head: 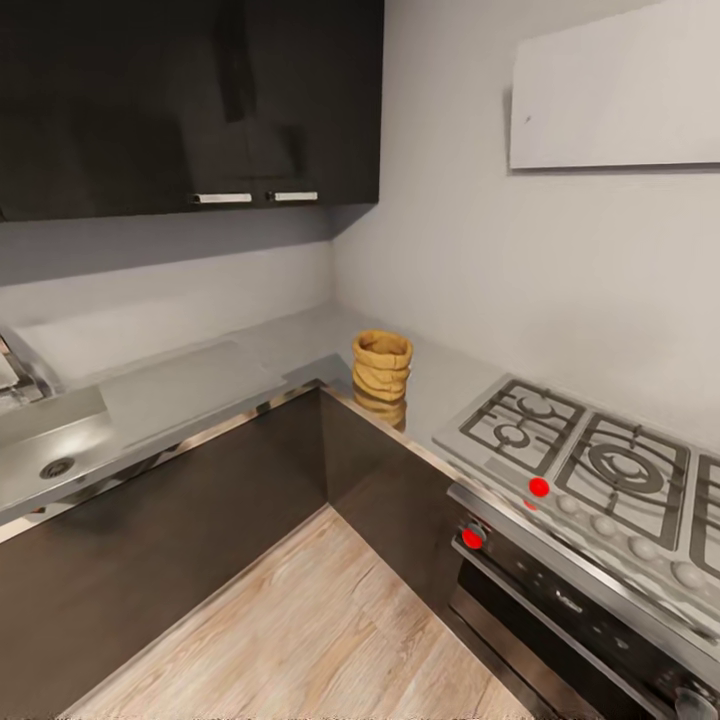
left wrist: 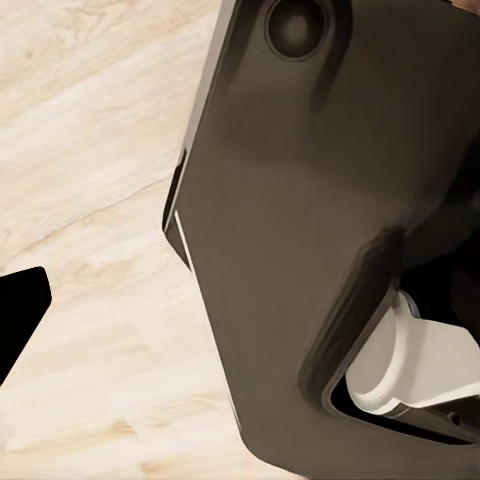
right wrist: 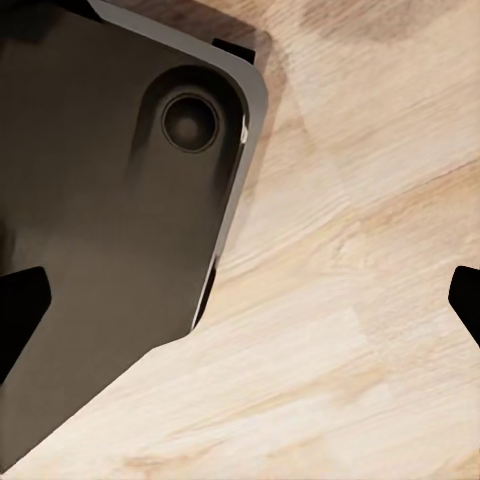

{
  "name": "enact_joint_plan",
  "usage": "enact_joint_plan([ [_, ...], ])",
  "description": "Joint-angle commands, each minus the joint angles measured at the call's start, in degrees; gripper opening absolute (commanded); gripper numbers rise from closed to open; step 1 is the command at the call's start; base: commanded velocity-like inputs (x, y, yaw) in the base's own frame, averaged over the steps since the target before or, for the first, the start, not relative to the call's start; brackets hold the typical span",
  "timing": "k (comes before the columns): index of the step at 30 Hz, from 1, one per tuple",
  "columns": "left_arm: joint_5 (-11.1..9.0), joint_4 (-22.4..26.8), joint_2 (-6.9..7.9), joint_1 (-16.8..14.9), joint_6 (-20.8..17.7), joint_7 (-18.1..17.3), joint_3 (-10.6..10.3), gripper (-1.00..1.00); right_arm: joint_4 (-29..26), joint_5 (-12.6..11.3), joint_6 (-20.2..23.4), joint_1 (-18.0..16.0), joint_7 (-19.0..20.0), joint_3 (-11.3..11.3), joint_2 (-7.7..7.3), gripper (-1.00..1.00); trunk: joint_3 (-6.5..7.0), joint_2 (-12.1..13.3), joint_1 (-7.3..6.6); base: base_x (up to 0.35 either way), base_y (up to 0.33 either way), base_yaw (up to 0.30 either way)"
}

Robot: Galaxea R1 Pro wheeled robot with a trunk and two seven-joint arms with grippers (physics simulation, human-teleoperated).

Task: In the kitchen, take the popcorn bag from the countertop, put it into the microwave, and heat it until the popcorn is cooked so the cooked popcorn ends up inside the bag.

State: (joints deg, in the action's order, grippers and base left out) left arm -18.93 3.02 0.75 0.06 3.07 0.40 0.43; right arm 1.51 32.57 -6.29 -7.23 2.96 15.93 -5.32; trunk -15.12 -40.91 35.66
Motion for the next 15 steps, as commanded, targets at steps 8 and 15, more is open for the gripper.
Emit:
enact_joint_plan([
  [8,-0.2,0.1,-0.03,0.0,0.1,0.0,0.0,1.0,0.2,0.2,-0.3,-0.1,0.1,0.5,-0.01,1.0,-0.81,-0.1,0.01,0.0,0.0,0.0],
  [15,-0.2,0.1,-0.02,0.0,0.1,0.0,0.0,1.0,0.2,0.2,0.0,-0.1,0.3,0.4,-0.04,1.0,-1.45,-0.1,0.01,0.0,0.0,0.0],
])
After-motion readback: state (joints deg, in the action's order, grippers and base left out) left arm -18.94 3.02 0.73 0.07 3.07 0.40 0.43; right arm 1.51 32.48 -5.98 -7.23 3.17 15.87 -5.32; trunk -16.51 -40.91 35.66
